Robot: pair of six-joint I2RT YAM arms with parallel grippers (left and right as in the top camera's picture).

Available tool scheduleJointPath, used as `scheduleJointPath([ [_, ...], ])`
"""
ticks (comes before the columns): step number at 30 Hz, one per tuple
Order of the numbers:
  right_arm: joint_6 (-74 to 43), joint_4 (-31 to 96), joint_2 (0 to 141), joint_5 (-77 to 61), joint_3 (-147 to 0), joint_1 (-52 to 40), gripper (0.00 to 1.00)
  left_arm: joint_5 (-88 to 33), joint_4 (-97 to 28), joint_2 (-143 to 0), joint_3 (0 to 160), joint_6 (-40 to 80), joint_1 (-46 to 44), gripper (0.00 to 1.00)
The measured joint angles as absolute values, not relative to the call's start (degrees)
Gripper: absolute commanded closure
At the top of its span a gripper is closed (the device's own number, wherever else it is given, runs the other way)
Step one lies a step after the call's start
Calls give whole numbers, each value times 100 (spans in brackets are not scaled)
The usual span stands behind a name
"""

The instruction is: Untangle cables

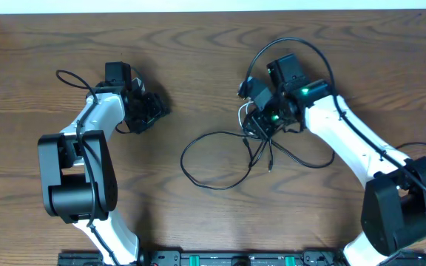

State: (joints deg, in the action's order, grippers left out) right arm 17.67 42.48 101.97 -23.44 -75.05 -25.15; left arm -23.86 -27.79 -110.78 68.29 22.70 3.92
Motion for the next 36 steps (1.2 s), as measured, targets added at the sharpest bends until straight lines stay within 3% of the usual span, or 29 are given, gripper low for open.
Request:
scheduleJointPath([
  [18,2078,4550,10197,-937,-7505,-2902,62,-2386,-2779,-11078,6829,2270,392,36],
  [25,2123,4928,10197,-722,-7505,-2902,79,-2386,-2779,-11078,6829,2270,392,36],
  [28,2165,4932,10197,-685,-7505,-2902,97,-2386,-2779,-11078,6827,2270,392,36],
  [36,2005,4705,10197,-698,-7507,-2902,99,-2390,-2779,-11078,6829,2270,392,36],
])
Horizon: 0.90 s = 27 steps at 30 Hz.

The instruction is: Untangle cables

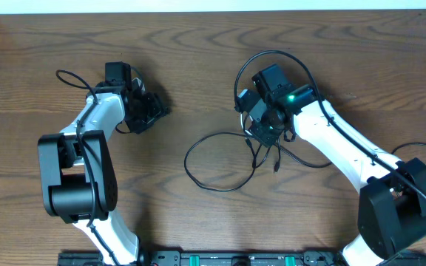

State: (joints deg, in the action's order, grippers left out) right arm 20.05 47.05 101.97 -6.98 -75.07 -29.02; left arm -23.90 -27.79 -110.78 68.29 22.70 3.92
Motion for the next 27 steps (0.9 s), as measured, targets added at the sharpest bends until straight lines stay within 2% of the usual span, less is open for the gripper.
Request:
scheduleJointPath([
  [4,1653,4689,10197,-969,-7609,-2877,99,-2567,-2781,-11078,6827,2246,395,33],
  [8,1201,4685,10197,-1800,-7907,-2698,99,-2757,-2753,-11078,6827,2198,395,32],
  [14,915,4486,10197,-3992,-8167,-2224,99,-2858,-2740,-11078,6827,2193,397,32],
  [20,587,3225,10197,-6379,-8228,-1870,99,-2864,-2740,-11078,6827,2161,395,32],
  [22,366,2987,10197,-6685,-8274,-1789,99,-2867,-2735,-11078,6827,2154,397,31],
  [25,56,3138,10197,-6674,-8305,-1675,86,-2869,-2738,-11078,6827,2152,397,31],
  [27,-80,3465,10197,-6348,-8309,-1643,82,-2869,-2735,-11078,6827,2143,397,31],
])
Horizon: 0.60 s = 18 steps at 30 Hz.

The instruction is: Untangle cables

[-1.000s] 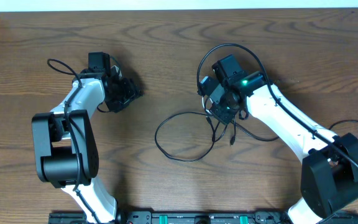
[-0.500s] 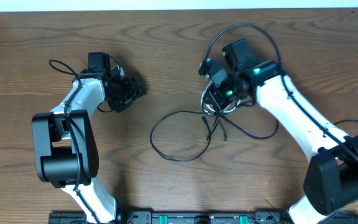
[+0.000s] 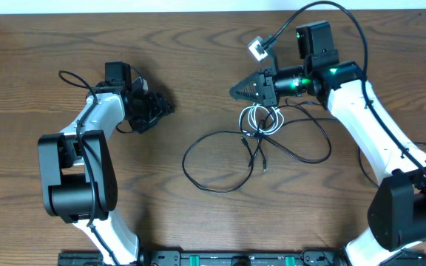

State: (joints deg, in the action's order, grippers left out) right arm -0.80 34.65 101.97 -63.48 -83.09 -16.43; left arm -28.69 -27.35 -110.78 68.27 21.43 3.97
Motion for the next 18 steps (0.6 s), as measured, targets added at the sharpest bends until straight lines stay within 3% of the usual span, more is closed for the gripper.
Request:
scheduleJointPath([
  [3,-196,4121,10197,-5502,-8318,-1673,68,-2882,-2735,-11078,6827,2117,397,31],
  [6,-237,4683,10197,-4525,-8320,-1769,61,-2884,-2735,-11078,6827,2112,397,31],
  [11,-169,5072,10197,-3238,-8315,-2058,60,-2884,-2733,-11078,6827,2112,397,31],
  [18,-123,4674,10197,-2633,-8106,-2543,62,-2884,-2735,-11078,6827,2112,397,31],
])
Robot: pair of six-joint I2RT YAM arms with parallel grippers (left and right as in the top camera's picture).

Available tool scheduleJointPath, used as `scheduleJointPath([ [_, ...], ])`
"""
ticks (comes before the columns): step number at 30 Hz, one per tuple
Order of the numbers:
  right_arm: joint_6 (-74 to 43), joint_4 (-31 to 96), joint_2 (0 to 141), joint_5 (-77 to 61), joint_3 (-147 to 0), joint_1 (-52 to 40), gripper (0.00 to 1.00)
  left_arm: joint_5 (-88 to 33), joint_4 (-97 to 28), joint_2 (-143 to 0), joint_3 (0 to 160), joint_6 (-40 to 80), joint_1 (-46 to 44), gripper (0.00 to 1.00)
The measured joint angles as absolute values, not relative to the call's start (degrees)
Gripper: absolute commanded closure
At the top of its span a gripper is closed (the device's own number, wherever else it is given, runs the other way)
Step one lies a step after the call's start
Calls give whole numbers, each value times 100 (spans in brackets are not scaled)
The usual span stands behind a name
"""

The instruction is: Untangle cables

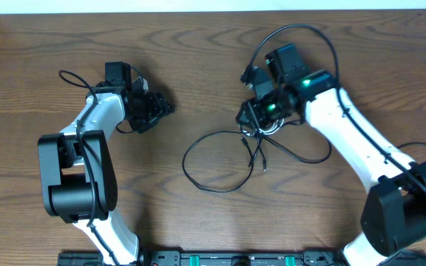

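Note:
A thin black cable (214,159) lies in a wide loop at the table's middle. Its ends run up into a knot with a small white coiled cable (268,126). My right gripper (244,116) is low over the left edge of that white coil, fingers pointing down-left; its body hides the fingertips and part of the coil. Another strand of black cable (305,153) curves out to the right under the right arm. My left gripper (166,107) rests at the left of the table, well away from the cables, with nothing between its fingers.
The right arm's own black lead (294,31) arcs above its wrist near the back edge. The left arm (98,118) lies folded along the table's left side. The arms' bases and a black rail (220,258) line the front edge.
The right gripper was lifted, pointing left above and apart from the white coil. It now sits lower and further forward, right at the coil's left edge. The cables lie about where they were.
The right gripper first sat on the tangle of white coil and black cable, then a little further left with the tangle shifted. Later it stood clear of the cables, the coil lying bare on the table. Now it is back at the coil. The left arm barely moved.

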State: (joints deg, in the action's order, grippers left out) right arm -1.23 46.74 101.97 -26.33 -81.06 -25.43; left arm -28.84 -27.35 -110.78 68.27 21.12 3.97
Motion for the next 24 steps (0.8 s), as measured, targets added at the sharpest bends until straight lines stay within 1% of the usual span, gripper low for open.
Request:
scheduleJointPath([
  [6,-198,4744,10197,-1914,-7782,-2923,64,-2884,-2735,-11078,6827,2112,397,31],
  [12,-537,5166,10197,-755,-7725,-2888,64,-2884,-2735,-11078,6827,2112,397,31],
  [24,-642,5170,10197,82,-7721,-2867,63,-2884,-2735,-11078,6827,2112,397,31],
])
